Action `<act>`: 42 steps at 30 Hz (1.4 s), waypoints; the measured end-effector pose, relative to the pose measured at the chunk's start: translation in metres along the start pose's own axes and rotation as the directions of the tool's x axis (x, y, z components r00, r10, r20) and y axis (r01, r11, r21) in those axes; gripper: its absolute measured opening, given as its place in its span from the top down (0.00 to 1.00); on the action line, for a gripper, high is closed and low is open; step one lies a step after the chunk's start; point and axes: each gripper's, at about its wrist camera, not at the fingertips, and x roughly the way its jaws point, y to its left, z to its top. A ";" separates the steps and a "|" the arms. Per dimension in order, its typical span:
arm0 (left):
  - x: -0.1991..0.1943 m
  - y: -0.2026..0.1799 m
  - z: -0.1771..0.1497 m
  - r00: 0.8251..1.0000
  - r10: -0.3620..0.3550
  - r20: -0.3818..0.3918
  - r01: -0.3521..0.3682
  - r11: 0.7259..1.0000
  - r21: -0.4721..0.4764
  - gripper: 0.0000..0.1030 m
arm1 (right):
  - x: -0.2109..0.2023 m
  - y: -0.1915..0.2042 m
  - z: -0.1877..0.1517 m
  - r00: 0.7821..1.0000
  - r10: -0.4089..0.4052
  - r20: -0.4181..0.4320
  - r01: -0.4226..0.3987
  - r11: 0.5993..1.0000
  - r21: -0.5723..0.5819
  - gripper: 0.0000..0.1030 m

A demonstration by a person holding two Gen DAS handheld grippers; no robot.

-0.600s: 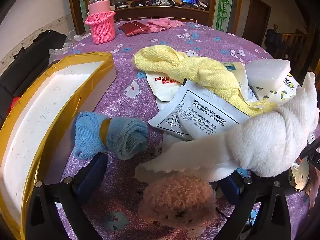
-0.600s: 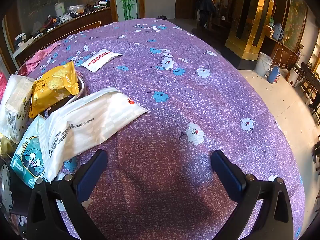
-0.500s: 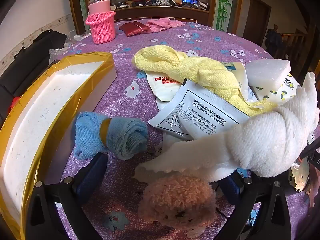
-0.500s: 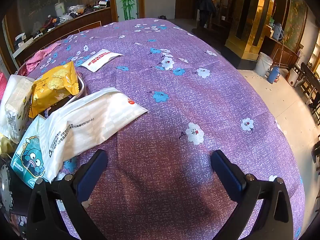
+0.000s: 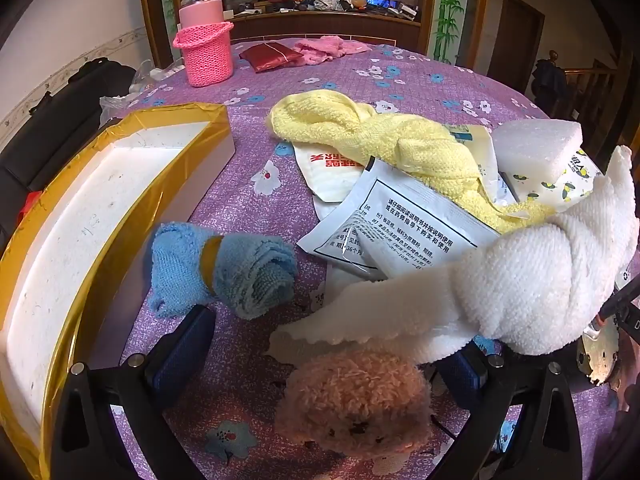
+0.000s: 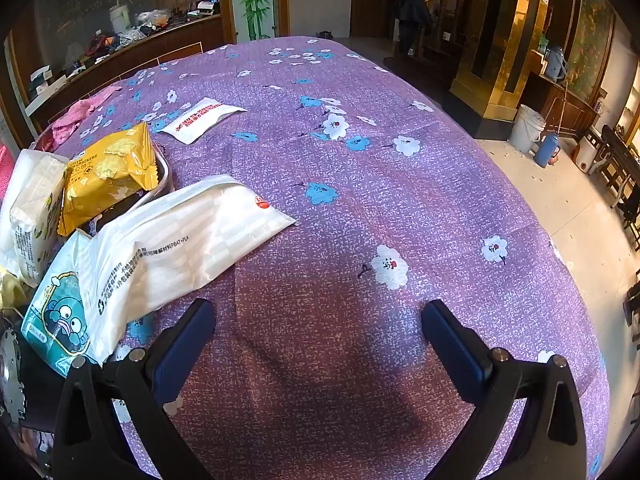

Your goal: Organize soft objects

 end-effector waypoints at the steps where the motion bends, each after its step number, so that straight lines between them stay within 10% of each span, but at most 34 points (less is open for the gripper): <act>1: 0.000 0.000 0.000 1.000 0.000 0.000 0.000 1.000 0.000 0.00 | 0.000 0.000 0.000 1.000 0.000 0.000 0.000 1.000 0.000 0.00; 29: -0.007 0.002 -0.008 0.998 -0.041 -0.056 0.045 0.996 0.079 0.00 | -0.003 -0.001 -0.002 0.998 0.038 -0.058 -0.041 0.998 -0.053 0.00; 36: -0.043 0.028 -0.010 0.987 -0.160 0.021 0.159 0.987 0.023 0.08 | -0.007 -0.003 -0.001 0.994 0.071 -0.083 -0.078 0.994 -0.082 0.01; 40: -0.107 0.055 -0.014 0.955 -0.174 0.239 0.165 0.985 0.054 0.04 | -0.057 -0.022 0.002 0.990 0.097 0.103 -0.094 0.995 -0.032 0.05; 42: -0.131 0.067 -0.017 0.932 -0.184 0.313 0.165 0.983 0.086 0.01 | -0.105 -0.034 0.002 0.941 0.111 0.319 -0.113 0.994 -0.011 0.03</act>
